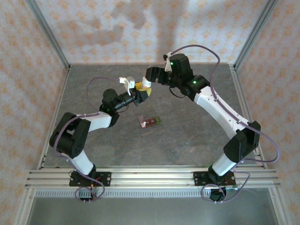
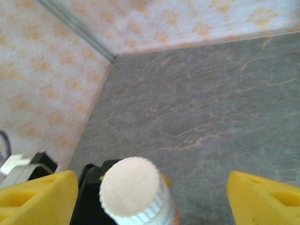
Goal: Sort the pills into containers
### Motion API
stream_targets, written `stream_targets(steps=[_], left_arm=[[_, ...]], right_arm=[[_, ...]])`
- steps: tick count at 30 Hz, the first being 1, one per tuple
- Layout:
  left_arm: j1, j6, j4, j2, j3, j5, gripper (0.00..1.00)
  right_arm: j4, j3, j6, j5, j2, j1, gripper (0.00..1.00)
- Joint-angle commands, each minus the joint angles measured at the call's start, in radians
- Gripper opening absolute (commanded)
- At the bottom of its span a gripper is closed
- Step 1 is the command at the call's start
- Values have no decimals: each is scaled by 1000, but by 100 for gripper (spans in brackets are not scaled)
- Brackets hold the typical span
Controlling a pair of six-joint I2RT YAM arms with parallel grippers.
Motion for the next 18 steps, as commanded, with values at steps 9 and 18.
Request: stream_targets(steps=[9,18], left_arm=[[-6,-29,71,-29,38,29,0],[-7,-40,71,-25,40,35,0]], right_arm=[[4,50,-14,-129,66,2,75],[4,84,-10,-124,91,4,69]])
